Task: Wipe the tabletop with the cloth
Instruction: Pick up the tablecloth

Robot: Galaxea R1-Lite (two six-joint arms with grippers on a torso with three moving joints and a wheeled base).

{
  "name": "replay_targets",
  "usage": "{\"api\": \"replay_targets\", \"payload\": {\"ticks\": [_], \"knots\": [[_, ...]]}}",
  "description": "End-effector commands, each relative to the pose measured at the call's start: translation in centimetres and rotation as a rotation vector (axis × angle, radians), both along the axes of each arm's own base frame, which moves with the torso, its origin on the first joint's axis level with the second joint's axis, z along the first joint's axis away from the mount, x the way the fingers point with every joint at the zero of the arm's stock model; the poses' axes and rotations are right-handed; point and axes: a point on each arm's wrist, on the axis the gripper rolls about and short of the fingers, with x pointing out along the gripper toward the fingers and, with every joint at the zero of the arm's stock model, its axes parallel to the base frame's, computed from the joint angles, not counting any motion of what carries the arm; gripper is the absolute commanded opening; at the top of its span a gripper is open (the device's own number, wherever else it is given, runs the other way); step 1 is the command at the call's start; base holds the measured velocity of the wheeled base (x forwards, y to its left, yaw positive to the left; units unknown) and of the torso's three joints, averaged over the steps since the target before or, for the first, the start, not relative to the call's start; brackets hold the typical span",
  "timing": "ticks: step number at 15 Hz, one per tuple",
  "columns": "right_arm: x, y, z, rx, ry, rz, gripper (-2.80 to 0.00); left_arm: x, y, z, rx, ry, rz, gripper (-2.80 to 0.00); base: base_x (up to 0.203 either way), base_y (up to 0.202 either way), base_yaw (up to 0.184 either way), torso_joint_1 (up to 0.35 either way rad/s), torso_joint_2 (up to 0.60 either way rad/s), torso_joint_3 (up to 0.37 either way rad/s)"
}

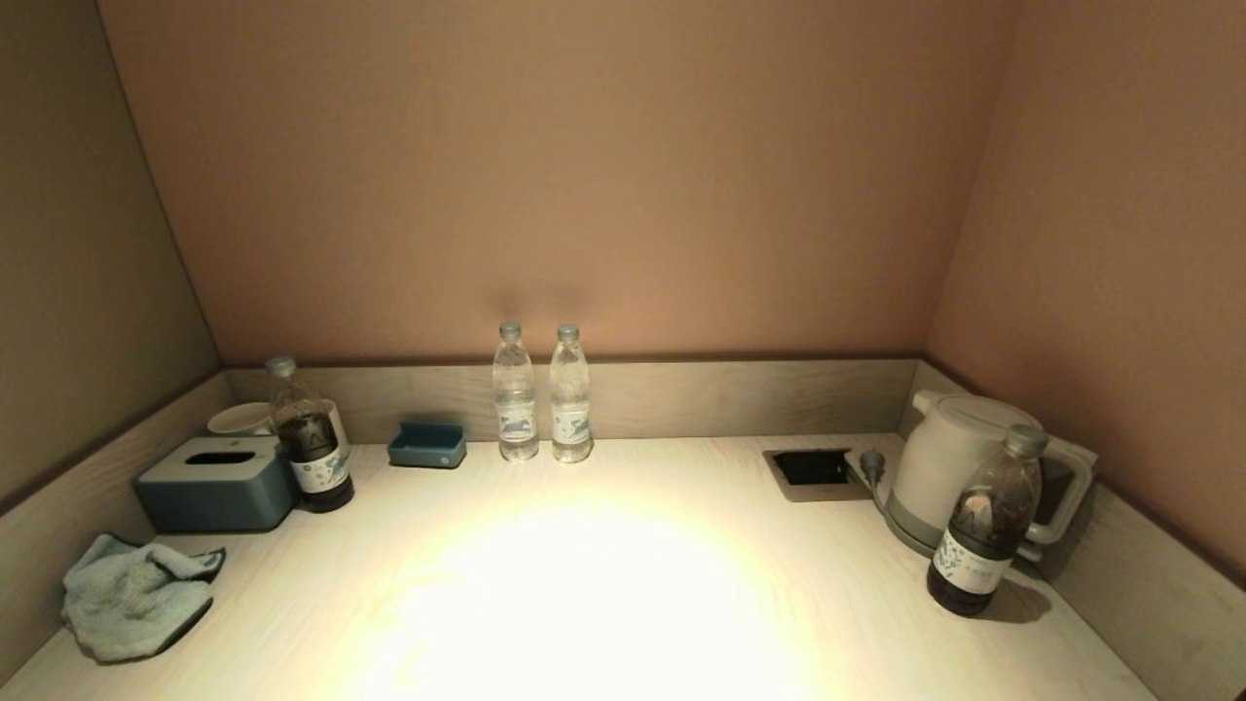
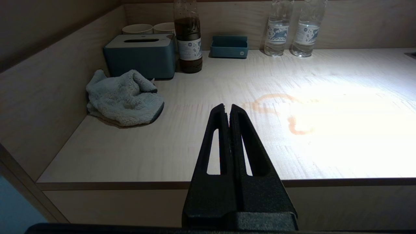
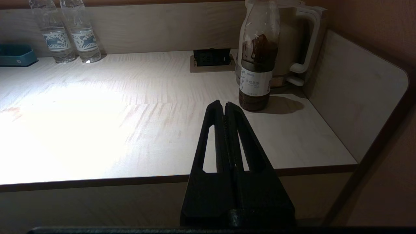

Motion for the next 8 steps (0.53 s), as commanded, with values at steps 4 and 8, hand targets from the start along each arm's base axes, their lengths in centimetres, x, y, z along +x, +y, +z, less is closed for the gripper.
{"api": "replay_targets", "payload": {"ticks": [4, 8], "knots": [[0.01, 0.00, 0.00, 0.000, 0.001, 0.002, -2.80, 0.00, 0.00, -0.02, 0.002, 0.001, -0.001, -2.80, 0.000, 0.000, 0.000, 0.000, 0.00, 0.000], [0.01, 0.00, 0.00, 0.000, 0.001, 0.002, -2.80, 0.00, 0.00, -0.02, 0.003, 0.002, 0.000, -2.80, 0.000, 0.000, 0.000, 0.000, 0.00, 0.000]]}}
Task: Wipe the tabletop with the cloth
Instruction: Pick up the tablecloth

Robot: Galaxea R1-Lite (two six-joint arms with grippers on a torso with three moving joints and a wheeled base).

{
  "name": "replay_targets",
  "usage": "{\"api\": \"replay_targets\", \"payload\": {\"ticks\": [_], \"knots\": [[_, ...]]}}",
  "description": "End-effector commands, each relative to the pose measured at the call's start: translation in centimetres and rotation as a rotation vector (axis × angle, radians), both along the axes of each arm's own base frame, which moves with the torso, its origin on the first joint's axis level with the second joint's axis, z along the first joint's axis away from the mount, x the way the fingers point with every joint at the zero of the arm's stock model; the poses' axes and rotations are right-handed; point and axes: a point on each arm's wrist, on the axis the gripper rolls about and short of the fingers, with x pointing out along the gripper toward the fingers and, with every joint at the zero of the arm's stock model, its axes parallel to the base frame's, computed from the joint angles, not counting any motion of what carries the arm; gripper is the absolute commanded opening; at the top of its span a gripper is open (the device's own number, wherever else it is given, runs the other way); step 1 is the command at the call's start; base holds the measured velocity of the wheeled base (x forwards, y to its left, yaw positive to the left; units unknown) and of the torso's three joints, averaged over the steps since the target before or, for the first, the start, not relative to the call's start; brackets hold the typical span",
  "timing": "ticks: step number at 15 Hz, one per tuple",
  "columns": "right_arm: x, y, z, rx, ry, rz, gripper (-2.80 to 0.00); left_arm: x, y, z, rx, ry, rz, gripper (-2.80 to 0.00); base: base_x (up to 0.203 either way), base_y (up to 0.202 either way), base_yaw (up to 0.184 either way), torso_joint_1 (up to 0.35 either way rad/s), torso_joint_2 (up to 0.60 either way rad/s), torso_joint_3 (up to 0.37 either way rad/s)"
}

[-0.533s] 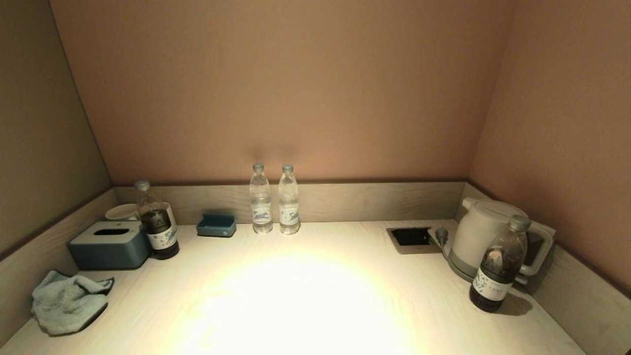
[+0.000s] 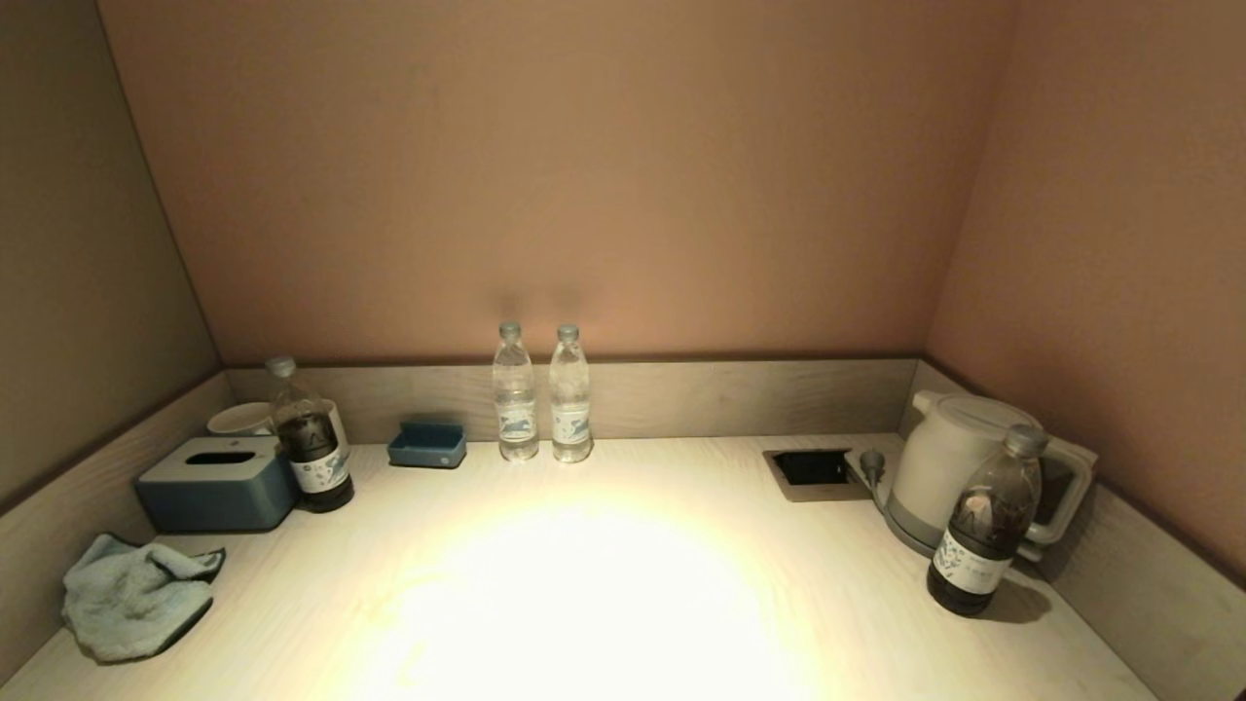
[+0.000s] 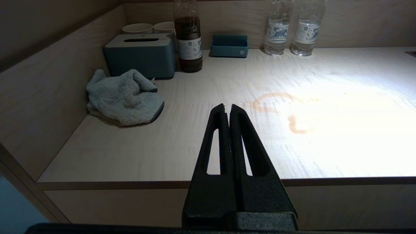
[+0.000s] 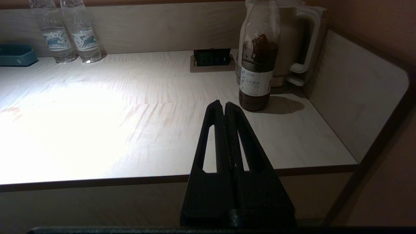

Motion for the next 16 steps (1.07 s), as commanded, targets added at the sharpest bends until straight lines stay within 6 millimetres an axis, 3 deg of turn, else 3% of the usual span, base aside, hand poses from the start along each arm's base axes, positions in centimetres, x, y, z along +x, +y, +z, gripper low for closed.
{"api": "replay_targets", "payload": {"ticks": [1, 6, 9, 13, 16], "knots": [[0.0, 0.0, 0.0, 0.000, 0.001, -0.001, -2.80, 0.0, 0.0, 0.0, 0.001, -0.001, 0.000, -2.80, 0.000, 0.000, 0.000, 0.000, 0.00, 0.000], [0.0, 0.0, 0.0, 0.000, 0.001, -0.001, -2.80, -0.1, 0.0, 0.2, 0.026, -0.001, 0.002, -2.80, 0.000, 0.000, 0.000, 0.000, 0.00, 0.000], [0.0, 0.0, 0.0, 0.000, 0.001, -0.001, -2.80, -0.5, 0.0, 1.4, 0.028, -0.038, 0.002, -2.80, 0.000, 0.000, 0.000, 0.000, 0.00, 0.000], [0.0, 0.0, 0.0, 0.000, 0.001, -0.001, -2.80, -1.0, 0.1, 4.9, 0.025, -0.027, 0.039, -2.80, 0.000, 0.000, 0.000, 0.000, 0.00, 0.000], [0.0, 0.0, 0.0, 0.000, 0.001, -0.001, -2.80, 1.8, 0.4, 7.7, 0.027, 0.151, 0.178, -2.80, 0.000, 0.000, 0.000, 0.000, 0.00, 0.000]]}}
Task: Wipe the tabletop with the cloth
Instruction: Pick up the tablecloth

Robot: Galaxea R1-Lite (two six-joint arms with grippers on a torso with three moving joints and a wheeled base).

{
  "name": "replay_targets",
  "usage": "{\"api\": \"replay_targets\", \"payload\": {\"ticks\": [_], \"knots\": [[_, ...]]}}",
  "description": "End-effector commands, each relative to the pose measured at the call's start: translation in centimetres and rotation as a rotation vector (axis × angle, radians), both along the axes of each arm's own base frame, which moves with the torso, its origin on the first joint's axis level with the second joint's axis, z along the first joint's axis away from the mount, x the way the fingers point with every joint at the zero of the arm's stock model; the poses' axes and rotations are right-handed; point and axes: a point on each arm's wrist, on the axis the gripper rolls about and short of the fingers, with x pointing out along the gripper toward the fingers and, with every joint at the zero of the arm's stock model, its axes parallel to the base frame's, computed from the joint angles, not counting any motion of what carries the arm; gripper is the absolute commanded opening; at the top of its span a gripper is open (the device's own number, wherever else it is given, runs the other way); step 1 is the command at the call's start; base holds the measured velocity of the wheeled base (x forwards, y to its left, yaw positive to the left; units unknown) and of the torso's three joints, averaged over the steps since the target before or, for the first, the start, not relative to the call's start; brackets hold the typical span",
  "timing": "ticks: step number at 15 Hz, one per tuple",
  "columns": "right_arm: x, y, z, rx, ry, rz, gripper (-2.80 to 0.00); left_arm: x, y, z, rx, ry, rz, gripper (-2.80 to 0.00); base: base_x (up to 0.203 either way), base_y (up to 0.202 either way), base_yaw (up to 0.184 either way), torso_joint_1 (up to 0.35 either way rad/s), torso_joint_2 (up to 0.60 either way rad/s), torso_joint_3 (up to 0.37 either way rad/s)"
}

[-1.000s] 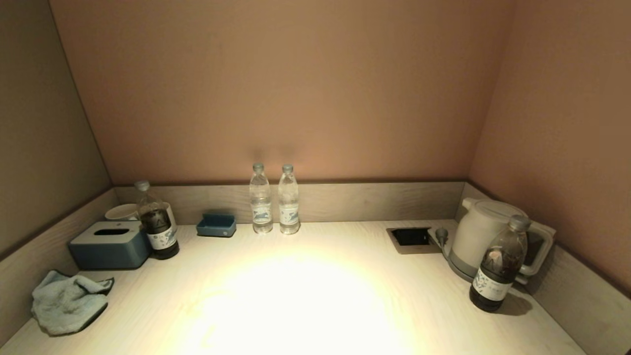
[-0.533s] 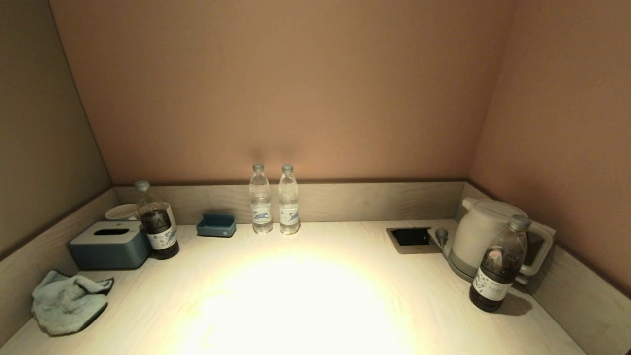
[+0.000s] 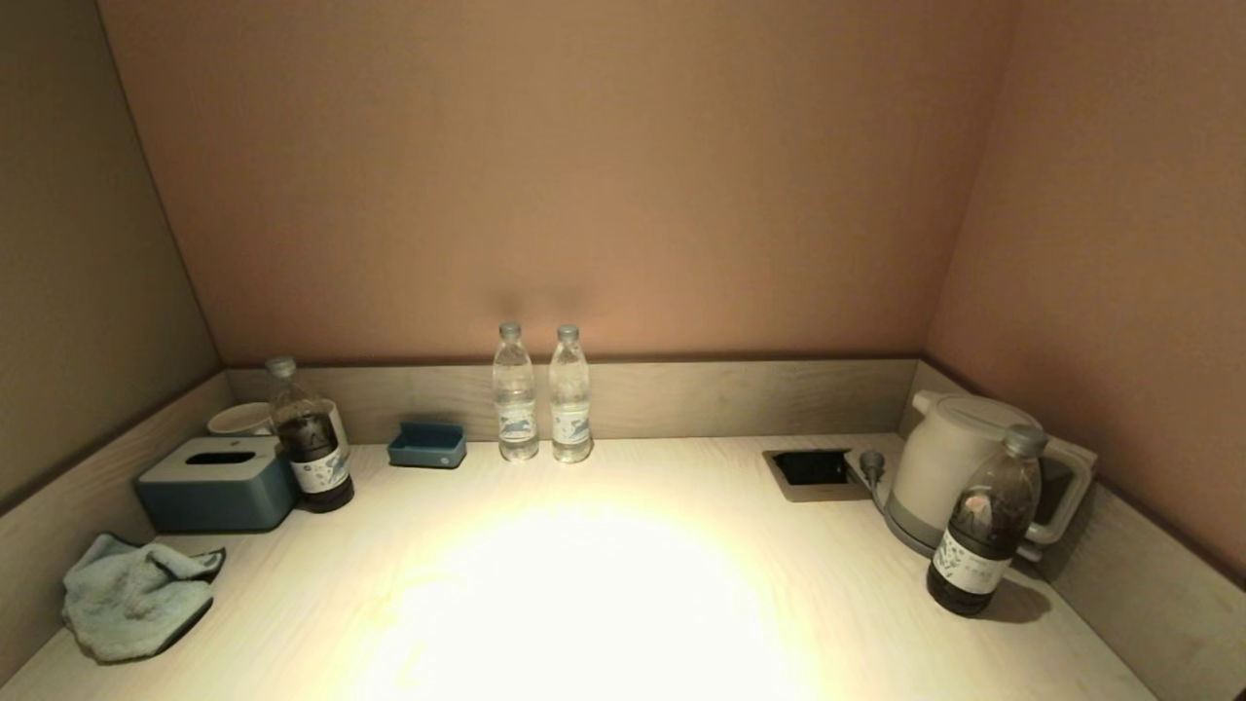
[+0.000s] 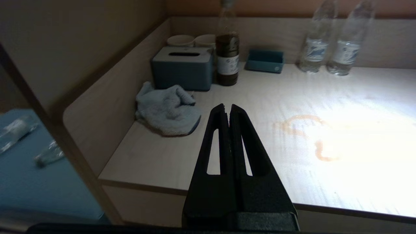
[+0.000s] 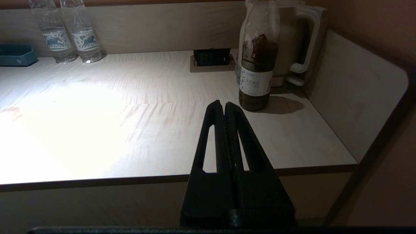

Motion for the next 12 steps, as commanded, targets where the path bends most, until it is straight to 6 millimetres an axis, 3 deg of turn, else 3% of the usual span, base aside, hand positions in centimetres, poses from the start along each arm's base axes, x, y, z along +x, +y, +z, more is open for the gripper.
{"api": "replay_targets", "payload": {"ticks": [1, 5, 8, 9, 10, 12], "knots": [[0.0, 0.0, 0.0, 0.000, 0.001, 0.000, -2.80, 3.9, 0.2, 1.6, 0.001, 0.215, 0.084, -2.80, 0.000, 0.000, 0.000, 0.000, 0.00, 0.000], [0.0, 0.0, 0.0, 0.000, 0.001, -0.001, -2.80, 13.3, 0.7, 3.5, 0.038, 0.501, 0.320, -2.80, 0.000, 0.000, 0.000, 0.000, 0.00, 0.000], [0.0, 0.0, 0.0, 0.000, 0.001, 0.000, -2.80, 19.0, 1.1, 4.0, 0.084, 0.575, 0.456, -2.80, 0.000, 0.000, 0.000, 0.000, 0.00, 0.000], [0.0, 0.0, 0.0, 0.000, 0.001, 0.000, -2.80, 20.0, 1.2, 4.4, 0.090, 0.568, 0.490, -2.80, 0.000, 0.000, 0.000, 0.000, 0.00, 0.000], [0.0, 0.0, 0.0, 0.000, 0.001, 0.000, -2.80, 20.9, 1.5, 4.1, 0.096, 0.587, 0.529, -2.80, 0.000, 0.000, 0.000, 0.000, 0.00, 0.000], [0.0, 0.0, 0.0, 0.000, 0.001, 0.000, -2.80, 23.8, 2.1, 1.1, 0.114, 0.714, 0.603, -2.80, 0.000, 0.000, 0.000, 0.000, 0.00, 0.000]]}}
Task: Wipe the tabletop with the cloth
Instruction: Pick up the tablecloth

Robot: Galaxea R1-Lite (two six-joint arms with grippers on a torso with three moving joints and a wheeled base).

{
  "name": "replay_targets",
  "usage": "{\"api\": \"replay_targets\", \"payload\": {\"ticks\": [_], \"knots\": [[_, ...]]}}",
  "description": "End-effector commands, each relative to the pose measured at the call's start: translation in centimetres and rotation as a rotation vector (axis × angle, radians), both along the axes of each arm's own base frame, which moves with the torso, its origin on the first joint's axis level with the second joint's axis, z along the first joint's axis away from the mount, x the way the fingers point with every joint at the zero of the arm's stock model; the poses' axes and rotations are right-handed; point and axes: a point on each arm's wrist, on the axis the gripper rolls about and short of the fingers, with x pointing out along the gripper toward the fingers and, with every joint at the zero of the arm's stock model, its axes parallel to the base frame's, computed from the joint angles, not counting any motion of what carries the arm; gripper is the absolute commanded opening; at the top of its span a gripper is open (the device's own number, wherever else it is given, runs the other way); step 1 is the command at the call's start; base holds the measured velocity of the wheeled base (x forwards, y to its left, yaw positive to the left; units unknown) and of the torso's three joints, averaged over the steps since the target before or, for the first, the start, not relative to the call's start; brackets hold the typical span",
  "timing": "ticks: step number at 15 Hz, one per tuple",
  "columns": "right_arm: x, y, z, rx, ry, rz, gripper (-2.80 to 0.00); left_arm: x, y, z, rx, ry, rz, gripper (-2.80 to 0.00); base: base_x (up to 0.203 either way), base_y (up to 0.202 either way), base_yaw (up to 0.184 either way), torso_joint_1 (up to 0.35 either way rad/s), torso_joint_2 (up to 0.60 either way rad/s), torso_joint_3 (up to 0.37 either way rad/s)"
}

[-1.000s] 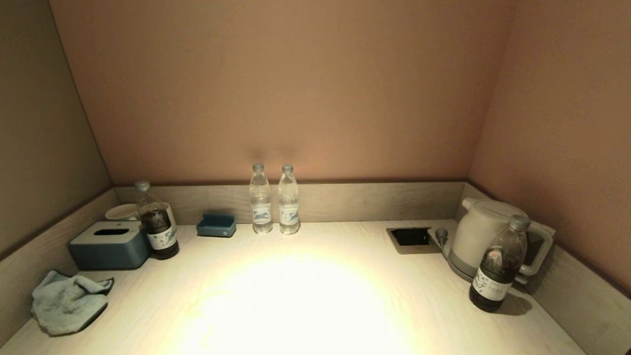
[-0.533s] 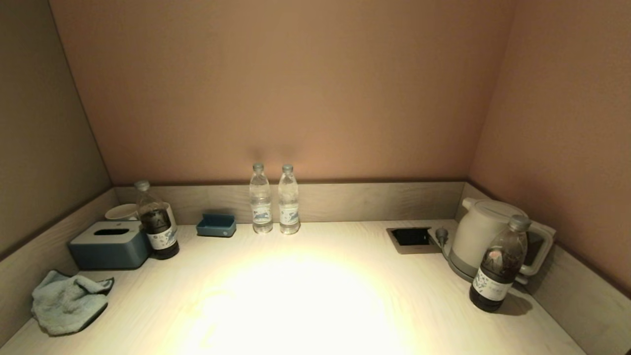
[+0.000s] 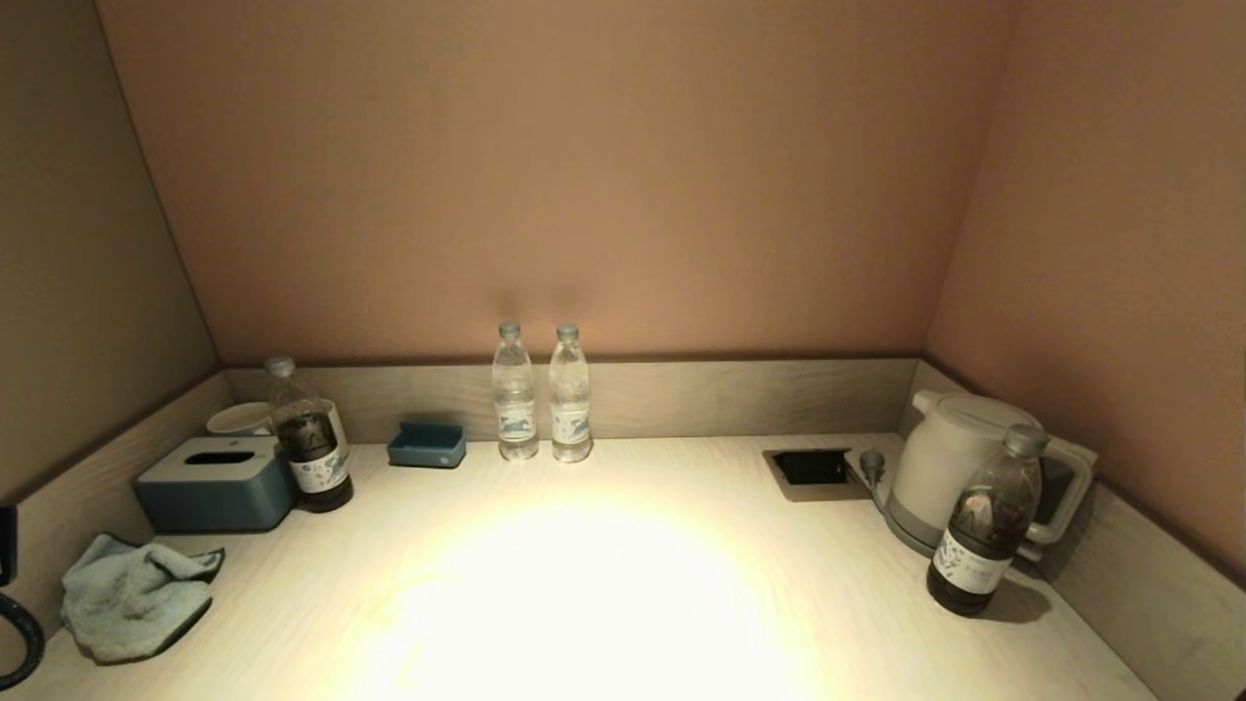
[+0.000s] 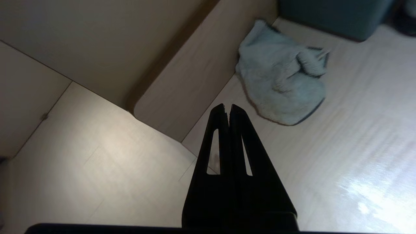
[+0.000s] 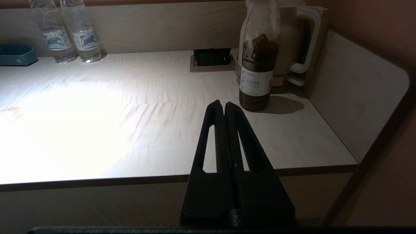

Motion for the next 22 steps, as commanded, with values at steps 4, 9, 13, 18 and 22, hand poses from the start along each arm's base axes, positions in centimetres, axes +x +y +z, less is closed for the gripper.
{"api": "replay_targets", "payload": {"ticks": [4, 9, 13, 18, 22], "knots": [[0.0, 0.0, 0.0, 0.000, 0.001, 0.000, -2.80, 6.4, 1.4, -6.7, -0.064, 0.237, 0.093, -2.80, 0.000, 0.000, 0.000, 0.000, 0.00, 0.000], [0.0, 0.0, 0.0, 0.000, 0.001, 0.000, -2.80, 8.8, 4.3, -6.4, -0.301, 0.172, 0.030, -2.80, 0.000, 0.000, 0.000, 0.000, 0.00, 0.000], [0.0, 0.0, 0.0, 0.000, 0.001, -0.001, -2.80, 10.0, 6.8, -7.4, -0.419, 0.161, 0.014, -2.80, 0.000, 0.000, 0.000, 0.000, 0.00, 0.000], [0.0, 0.0, 0.0, 0.000, 0.001, -0.001, -2.80, 11.3, 9.1, -9.2, -0.505, 0.168, 0.015, -2.80, 0.000, 0.000, 0.000, 0.000, 0.00, 0.000], [0.0, 0.0, 0.0, 0.000, 0.001, 0.000, -2.80, 12.3, 9.5, -9.9, -0.509, 0.175, 0.017, -2.80, 0.000, 0.000, 0.000, 0.000, 0.00, 0.000]]}}
